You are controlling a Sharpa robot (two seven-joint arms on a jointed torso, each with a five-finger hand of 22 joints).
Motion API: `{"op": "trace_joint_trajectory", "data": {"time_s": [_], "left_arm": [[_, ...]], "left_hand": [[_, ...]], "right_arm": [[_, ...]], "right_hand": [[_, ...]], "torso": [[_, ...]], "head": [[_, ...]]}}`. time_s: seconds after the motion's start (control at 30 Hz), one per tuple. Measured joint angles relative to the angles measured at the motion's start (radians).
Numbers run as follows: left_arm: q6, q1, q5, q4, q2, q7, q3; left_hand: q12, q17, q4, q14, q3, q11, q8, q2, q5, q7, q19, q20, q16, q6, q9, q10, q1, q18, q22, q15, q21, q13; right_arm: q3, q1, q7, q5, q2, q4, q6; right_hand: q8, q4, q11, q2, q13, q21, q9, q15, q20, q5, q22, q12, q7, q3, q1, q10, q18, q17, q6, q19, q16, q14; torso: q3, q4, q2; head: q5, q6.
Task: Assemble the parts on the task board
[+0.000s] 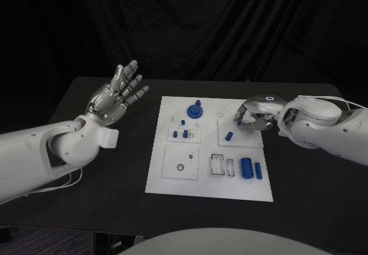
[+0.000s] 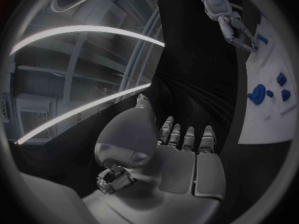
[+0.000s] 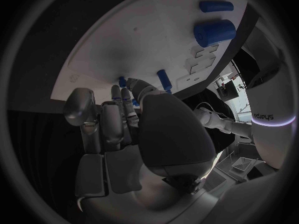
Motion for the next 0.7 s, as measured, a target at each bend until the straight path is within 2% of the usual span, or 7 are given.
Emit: {"op": "trace_joint_trajectory", "data": {"time_s": [0.17, 0.3, 0.37, 0.43, 0.57, 0.63, 0.7], "left_arm": [[0.000, 0.000, 0.002, -0.005, 0.000, 0.000, 0.000], [0.000, 0.000, 0.004, -0.008, 0.000, 0.000, 0.000], [0.000, 0.000, 0.004, -0.009, 0.000, 0.000, 0.000], [0.000, 0.000, 0.005, -0.010, 0.001, 0.000, 0.000], [0.000, 0.000, 0.006, -0.012, 0.001, 0.000, 0.000], [0.000, 0.000, 0.006, -0.014, 0.001, 0.000, 0.000], [0.000, 0.000, 0.006, -0.016, 0.002, 0.000, 0.000]], "left_hand": [[0.000, 0.000, -0.008, -0.001, -0.003, 0.004, 0.000, 0.005, 0.015, 0.000, -0.002, -0.031, 0.000, 0.000, 0.000, 0.004, 0.005, 0.000, -0.002, -0.044, 0.000, 0.000], [0.000, 0.000, -0.015, 0.000, -0.001, 0.004, 0.000, 0.009, 0.039, 0.000, -0.002, -0.031, 0.000, 0.000, 0.000, 0.004, 0.009, 0.000, -0.003, -0.041, 0.000, 0.000], [0.000, 0.000, -0.018, 0.000, -0.004, 0.004, 0.000, 0.009, 0.039, 0.000, -0.002, -0.031, 0.000, 0.000, 0.000, 0.004, 0.009, 0.000, -0.003, -0.019, 0.000, 0.000], [0.000, 0.000, -0.018, 0.000, -0.004, 0.004, 0.000, 0.009, 0.039, 0.000, -0.002, -0.031, 0.000, 0.000, 0.000, 0.004, 0.009, 0.000, -0.003, -0.010, 0.000, 0.000], [0.000, 0.000, -0.018, 0.000, -0.004, 0.004, -0.006, 0.009, 0.039, -0.002, -0.002, -0.035, 0.000, -0.014, -0.002, 0.004, 0.009, 0.000, -0.004, -0.011, 0.000, 0.000], [0.000, -0.001, -0.020, -0.001, -0.007, 0.004, -0.006, 0.009, 0.039, 0.002, -0.001, -0.061, 0.000, -0.038, -0.005, 0.004, 0.009, 0.000, -0.005, -0.026, 0.000, 0.000], [0.000, -0.001, -0.021, 0.000, -0.007, 0.004, -0.006, 0.009, 0.039, 0.002, 0.000, -0.069, 0.000, -0.052, -0.005, 0.004, 0.009, 0.000, -0.006, -0.028, 0.000, 0.000]], "right_arm": [[0.000, -0.004, 0.000, 0.000, 0.007, -0.007, 0.000], [0.001, -0.008, 0.001, 0.000, 0.013, -0.013, -0.003], [0.002, -0.010, 0.002, 0.000, 0.016, -0.017, -0.005], [0.003, -0.012, 0.002, 0.000, 0.019, -0.020, -0.008], [0.003, -0.013, 0.003, 0.000, 0.022, -0.024, -0.015], [0.003, -0.014, 0.004, 0.000, 0.023, -0.025, -0.018], [0.003, -0.015, 0.004, 0.000, 0.023, -0.025, -0.022]], "right_hand": [[0.000, 0.001, -0.002, 0.000, -0.008, 0.005, 0.005, 0.000, -0.004, -0.002, 0.000, -0.007, 0.002, 0.010, 0.000, 0.016, 0.000, 0.001, 0.009, 0.004, 0.004, 0.000], [0.005, -0.004, -0.004, 0.000, -0.012, 0.009, 0.009, -0.004, -0.004, -0.008, 0.000, -0.010, 0.002, 0.021, 0.000, 0.032, 0.000, 0.003, 0.016, 0.003, 0.004, 0.004], [0.005, -0.006, -0.004, 0.000, -0.012, 0.009, 0.009, -0.004, -0.004, -0.008, 0.000, -0.010, 0.002, 0.022, 0.000, 0.032, 0.000, 0.003, 0.016, 0.004, 0.004, 0.004], [0.005, -0.008, -0.004, -0.004, -0.013, 0.009, 0.010, -0.004, -0.003, -0.008, 0.000, -0.010, 0.002, 0.025, 0.004, 0.039, 0.000, 0.003, 0.016, 0.003, 0.004, 0.004], [0.005, -0.016, -0.006, -0.007, -0.018, 0.016, 0.014, -0.004, -0.007, -0.008, 0.000, -0.018, 0.004, 0.040, 0.007, 0.055, 0.000, 0.004, 0.025, 0.007, 0.008, 0.004], [0.010, -0.017, -0.011, -0.009, -0.021, 0.020, 0.016, -0.007, -0.007, -0.008, 0.000, -0.018, 0.004, 0.042, 0.009, 0.064, 0.000, 0.006, 0.032, 0.007, 0.008, 0.007], [0.010, -0.021, -0.007, -0.009, -0.022, 0.021, 0.018, -0.007, -0.011, -0.008, 0.000, -0.018, 0.004, 0.045, 0.009, 0.068, 0.000, 0.006, 0.032, 0.011, 0.008, 0.007]], "torso": [[0.0002, 0.0001, 0.000], [0.0006, -0.0001, 0.000], [0.0006, -0.0003, 0.000], [0.0007, -0.0006, 0.000], [0.0010, -0.0006, 0.000], [0.0009, -0.0006, 0.001], [0.0008, -0.0005, 0.001]], "head": [[0.002, -0.003], [0.003, -0.005], [0.004, -0.005], [0.004, -0.005], [0.007, -0.005], [0.007, -0.005], [0.007, -0.005]]}}
